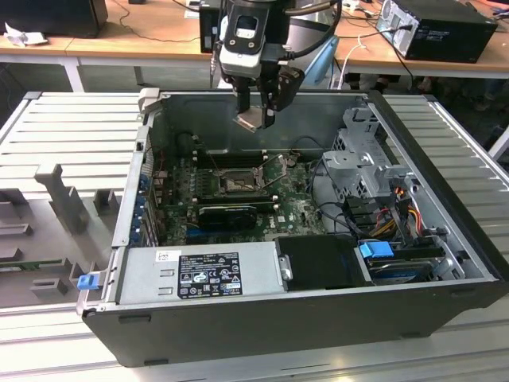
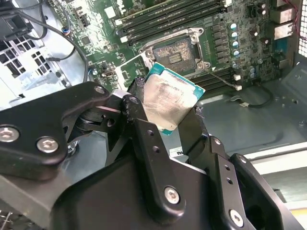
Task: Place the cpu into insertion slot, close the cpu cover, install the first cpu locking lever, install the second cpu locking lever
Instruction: 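Place the cpu into insertion slot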
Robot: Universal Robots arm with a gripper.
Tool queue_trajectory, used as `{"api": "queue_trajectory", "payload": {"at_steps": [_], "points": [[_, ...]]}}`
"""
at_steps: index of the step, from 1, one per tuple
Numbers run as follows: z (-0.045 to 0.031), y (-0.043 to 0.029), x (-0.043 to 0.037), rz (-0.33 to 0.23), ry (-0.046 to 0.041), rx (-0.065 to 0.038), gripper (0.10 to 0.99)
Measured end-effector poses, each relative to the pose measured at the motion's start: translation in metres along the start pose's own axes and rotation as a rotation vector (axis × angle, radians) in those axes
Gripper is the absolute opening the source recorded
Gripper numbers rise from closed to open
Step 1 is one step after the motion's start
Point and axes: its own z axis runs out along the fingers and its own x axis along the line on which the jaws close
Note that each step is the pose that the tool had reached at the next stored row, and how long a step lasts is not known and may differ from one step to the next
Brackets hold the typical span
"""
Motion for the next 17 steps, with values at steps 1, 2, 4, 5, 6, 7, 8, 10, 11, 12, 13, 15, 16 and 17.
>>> {"api": "queue_trajectory", "payload": {"at_steps": [1,2,4,5,6,7,8,10,11,12,13,15,16,17], "points": [[0.0,0.0,0.0,0.017,-0.0015,0.0,0.525],[0.0001,0.0,0.0,0.032,-0.0028,-0.001,0.525],[0.0001,0.0,0.0,0.056,-0.005,-0.001,0.525],[0.0002,0.0,0.0,0.062,-0.0056,-0.001,0.525],[0.0002,0.0,0.0,0.07,-0.0063,-0.001,0.525],[0.0002,0.0,0.0,0.085,-0.0076,-0.001,0.525],[0.0003,-0.0001,0.0,0.103,-0.0092,-0.002,0.525],[0.0004,-0.0001,0.0,0.118,-0.0105,-0.002,0.525],[0.0004,-0.0001,0.0,0.127,-0.0113,-0.002,0.525],[0.0004,-0.0001,0.0,0.134,-0.0119,-0.002,0.525],[0.0004,-0.0001,0.0,0.146,-0.013,-0.003,0.525],[0.0005,-0.0001,0.0,0.179,-0.0159,-0.003,0.525],[0.0005,-0.0001,0.0,0.191,-0.017,-0.003,0.525],[0.0006,-0.0001,0.0,0.205,-0.0184,-0.004,0.525]]}}
